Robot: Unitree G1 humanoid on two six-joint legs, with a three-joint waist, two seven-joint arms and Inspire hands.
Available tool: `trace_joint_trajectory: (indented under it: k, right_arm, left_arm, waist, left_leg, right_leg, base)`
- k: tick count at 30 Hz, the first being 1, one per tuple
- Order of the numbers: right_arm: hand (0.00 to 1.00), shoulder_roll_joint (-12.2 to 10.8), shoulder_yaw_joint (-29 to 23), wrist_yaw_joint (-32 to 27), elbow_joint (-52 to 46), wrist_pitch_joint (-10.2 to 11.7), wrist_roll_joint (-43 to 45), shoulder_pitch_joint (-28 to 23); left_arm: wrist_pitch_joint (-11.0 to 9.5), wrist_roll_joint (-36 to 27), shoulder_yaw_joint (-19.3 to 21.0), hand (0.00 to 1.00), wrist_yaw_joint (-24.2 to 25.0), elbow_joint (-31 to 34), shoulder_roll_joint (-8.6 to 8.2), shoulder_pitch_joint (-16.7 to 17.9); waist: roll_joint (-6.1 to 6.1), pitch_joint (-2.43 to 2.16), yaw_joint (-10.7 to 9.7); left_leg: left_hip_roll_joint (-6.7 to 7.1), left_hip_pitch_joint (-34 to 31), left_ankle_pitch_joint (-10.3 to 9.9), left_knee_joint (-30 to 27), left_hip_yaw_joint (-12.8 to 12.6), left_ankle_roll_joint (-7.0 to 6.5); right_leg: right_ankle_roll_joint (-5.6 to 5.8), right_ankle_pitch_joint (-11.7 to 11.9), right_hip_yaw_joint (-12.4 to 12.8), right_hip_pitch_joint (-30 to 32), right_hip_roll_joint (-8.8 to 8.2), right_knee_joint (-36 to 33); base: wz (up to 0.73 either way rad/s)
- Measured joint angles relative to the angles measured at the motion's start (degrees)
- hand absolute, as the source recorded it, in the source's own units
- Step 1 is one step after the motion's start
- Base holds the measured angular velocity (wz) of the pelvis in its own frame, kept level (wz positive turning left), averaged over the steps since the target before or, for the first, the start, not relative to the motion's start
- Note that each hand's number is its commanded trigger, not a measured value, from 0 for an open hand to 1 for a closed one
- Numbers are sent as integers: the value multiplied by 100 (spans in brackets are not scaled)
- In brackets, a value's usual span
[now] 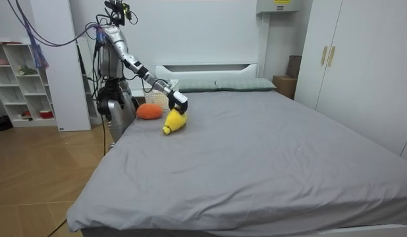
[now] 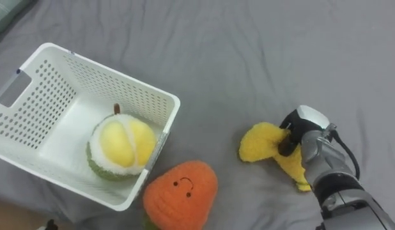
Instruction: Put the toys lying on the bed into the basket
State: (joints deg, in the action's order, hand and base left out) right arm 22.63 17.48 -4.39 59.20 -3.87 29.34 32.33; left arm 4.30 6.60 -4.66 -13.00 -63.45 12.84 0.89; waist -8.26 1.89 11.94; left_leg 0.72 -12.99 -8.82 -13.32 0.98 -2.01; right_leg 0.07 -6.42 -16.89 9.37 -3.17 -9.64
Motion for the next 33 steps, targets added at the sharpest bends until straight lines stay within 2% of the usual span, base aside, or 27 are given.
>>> trace_joint_trajectory:
  k: [3,4,5,7,8,10,12,18,22,25,27,33]
  right_arm:
    - [100,2,-109,-9,-953,22,16,-65]
    - [100,1,-200,-38,-1326,41,16,-158]
    - [100,1,-251,-49,-1464,77,16,-214]
    - [100,2,-360,-35,-2142,40,63,-505]
    - [100,1,-367,-24,-2347,13,94,-574]
    - [100,2,-370,79,-3234,-11,197,-785]
    - [100,0,-390,83,-3692,-22,217,-808]
    - [100,-6,-534,192,-4920,-141,238,-1095]
    - [100,-12,-533,468,-5576,-264,486,-1265]
    - [100,-24,-532,663,-5896,-376,482,-1265]
    - [100,-33,-532,792,-6166,-374,478,-1265]
    - [100,-288,-507,1113,-6730,-504,501,-1265]
  left_arm:
    - [-32,37,9,0,2,-126,78,54]
    - [-61,41,19,0,3,-125,92,87]
    - [-65,41,26,0,3,-124,91,102]
    - [-67,30,83,0,3,-22,96,205]
    - [-68,30,110,0,3,6,96,239]
    - [-63,38,227,0,-6,117,75,466]
    - [-60,21,365,0,-39,193,12,560]
    - [-51,-16,444,0,-74,404,-117,631]
    - [63,32,449,0,-152,422,-214,652]
    - [65,29,496,0,-151,415,-221,712]
    - [65,30,510,0,-151,418,-230,726]
    - [74,36,562,0,-232,611,-285,792]
  waist:
    - [-40,-45,-192]
    - [-42,-46,-227]
    - [-40,-47,-233]
    - [-24,-103,-243]
    - [-23,-105,-244]
    - [27,-134,-276]
    - [84,-150,-390]
    - [139,-154,-384]
    - [190,-157,-382]
    - [213,-151,-364]
    - [226,-149,-361]
    - [231,-149,-264]
  left_leg:
    - [-2,112,0,6,-12,0]
    - [-1,182,0,6,-9,0]
    - [1,239,-1,8,-9,0]
    - [0,407,-3,93,-17,-1]
    - [-1,448,-3,117,-35,-2]
    - [-5,587,2,170,-83,-8]
    - [-2,688,2,188,-82,-8]
    - [4,866,3,276,-98,-9]
    - [7,1052,7,302,-87,-9]
    - [3,1222,6,392,-75,-9]
    - [4,1246,4,408,-69,-9]
    - [8,1257,5,411,-70,-10]
  right_leg:
    - [0,0,-33,-128,2,9]
    - [0,0,-34,-198,1,9]
    - [0,0,-36,-256,-1,15]
    - [1,0,-42,-372,-6,0]
    - [2,0,-33,-398,-8,-1]
    - [2,-1,-21,-492,-11,3]
    - [2,-1,-31,-588,-15,-1]
    - [18,-11,110,-743,3,-4]
    - [22,-13,104,-881,5,3]
    - [50,-33,115,-1021,11,4]
    - [54,-36,113,-1048,11,5]
    - [54,-36,118,-1057,11,4]
  base:
    - [3]
    - [5]
    - [3]
    - [-2]
    - [-14]
    - [-17]
    - [-3]
    - [-4]
    - [0]
    - [0]
    - [0]
    - [0]
